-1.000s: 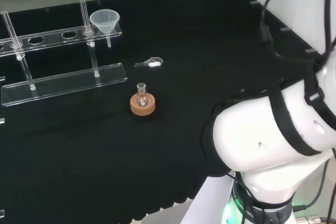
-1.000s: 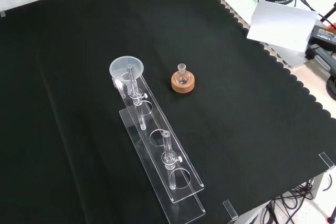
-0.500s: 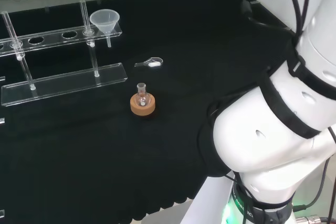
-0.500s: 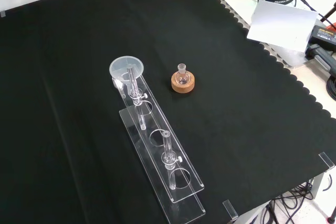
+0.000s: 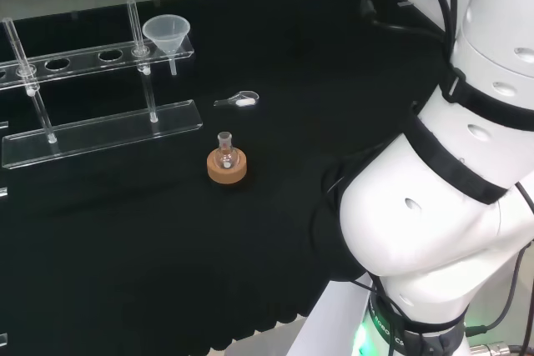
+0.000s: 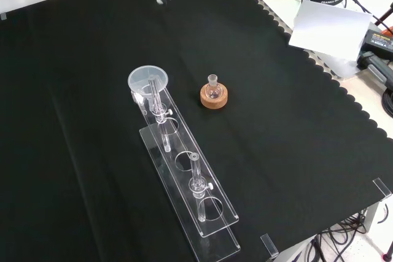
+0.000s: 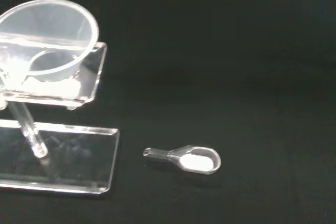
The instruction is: Pick up the funnel from the transparent funnel stand.
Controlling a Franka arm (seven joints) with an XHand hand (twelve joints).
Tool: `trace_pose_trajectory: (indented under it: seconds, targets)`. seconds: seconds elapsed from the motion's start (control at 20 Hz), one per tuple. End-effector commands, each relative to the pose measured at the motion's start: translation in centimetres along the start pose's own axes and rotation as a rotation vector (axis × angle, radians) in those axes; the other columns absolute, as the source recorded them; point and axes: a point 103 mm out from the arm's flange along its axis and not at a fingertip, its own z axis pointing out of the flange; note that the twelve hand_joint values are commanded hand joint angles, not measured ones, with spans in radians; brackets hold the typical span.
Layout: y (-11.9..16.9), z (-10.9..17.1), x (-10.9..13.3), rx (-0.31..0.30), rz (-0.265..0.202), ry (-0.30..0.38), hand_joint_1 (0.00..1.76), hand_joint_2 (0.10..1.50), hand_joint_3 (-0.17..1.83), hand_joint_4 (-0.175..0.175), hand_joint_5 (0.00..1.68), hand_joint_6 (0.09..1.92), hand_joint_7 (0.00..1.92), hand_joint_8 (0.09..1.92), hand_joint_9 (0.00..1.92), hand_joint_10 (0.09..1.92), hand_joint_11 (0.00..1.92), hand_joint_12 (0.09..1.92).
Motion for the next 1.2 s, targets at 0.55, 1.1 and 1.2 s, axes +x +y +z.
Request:
trace_pose_trajectory:
  seconds: [0.55, 1.1, 1.2]
  targets:
    - [4.6, 4.4, 5.5, 0.196, -0.024, -0.075, 0.42, 0.85, 0.24, 0.05, 0.0, 0.09, 0.0, 0.18, 0.02, 0.76, 0.09, 1.47]
    - [5.6, 5.4, 6.8, 0.264, -0.066, -0.06, 0.53, 0.77, 0.22, 0.068, 0.02, 0.09, 0.0, 0.17, 0.0, 0.89, 0.19, 1.54]
    - [5.8, 5.6, 7.1, 0.28, -0.073, -0.057, 0.54, 0.76, 0.22, 0.068, 0.02, 0.09, 0.0, 0.18, 0.0, 0.9, 0.2, 1.54]
